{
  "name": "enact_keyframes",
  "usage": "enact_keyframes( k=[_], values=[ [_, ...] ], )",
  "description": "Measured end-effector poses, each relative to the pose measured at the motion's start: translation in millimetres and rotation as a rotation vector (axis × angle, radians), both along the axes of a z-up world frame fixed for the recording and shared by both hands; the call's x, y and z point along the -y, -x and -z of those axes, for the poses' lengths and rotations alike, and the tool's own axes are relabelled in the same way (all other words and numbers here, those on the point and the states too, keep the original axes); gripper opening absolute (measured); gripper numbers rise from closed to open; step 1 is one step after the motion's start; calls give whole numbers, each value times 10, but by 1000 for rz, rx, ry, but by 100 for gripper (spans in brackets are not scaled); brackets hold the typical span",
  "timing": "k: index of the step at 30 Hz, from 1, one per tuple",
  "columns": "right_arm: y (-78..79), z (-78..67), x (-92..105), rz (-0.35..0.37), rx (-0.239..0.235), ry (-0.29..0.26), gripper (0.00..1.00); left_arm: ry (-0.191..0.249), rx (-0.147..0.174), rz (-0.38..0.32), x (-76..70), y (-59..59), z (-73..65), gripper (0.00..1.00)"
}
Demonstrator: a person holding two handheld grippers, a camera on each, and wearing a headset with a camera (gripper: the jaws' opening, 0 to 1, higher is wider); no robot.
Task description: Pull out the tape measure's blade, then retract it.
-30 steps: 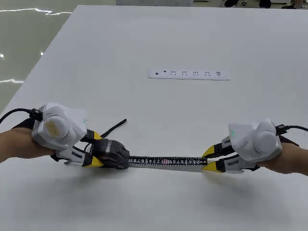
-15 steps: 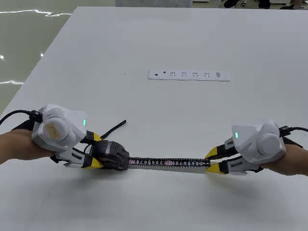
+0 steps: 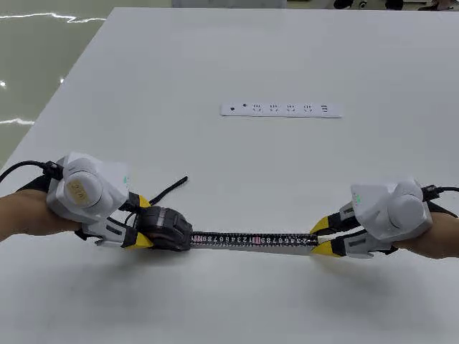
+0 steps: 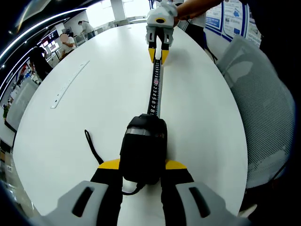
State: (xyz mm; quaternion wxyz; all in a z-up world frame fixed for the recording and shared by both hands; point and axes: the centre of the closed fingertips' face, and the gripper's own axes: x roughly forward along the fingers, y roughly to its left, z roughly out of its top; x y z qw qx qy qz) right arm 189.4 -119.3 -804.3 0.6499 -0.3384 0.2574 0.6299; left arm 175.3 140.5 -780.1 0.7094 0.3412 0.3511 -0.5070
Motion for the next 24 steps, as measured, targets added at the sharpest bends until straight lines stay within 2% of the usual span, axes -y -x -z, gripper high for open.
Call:
enact_keyframes(
  k=[11,17,24],
  values=[
    [-4,-6,62,9,1,6,12,-1,0,-1,19,10,-13,26],
    [-12,10,91,13,5,11,12,-1,0,-1,-29,-18,25,26],
    [-5,1,121,18,7,16,12,-1,0,-3,3,3,1,26]
  ],
)
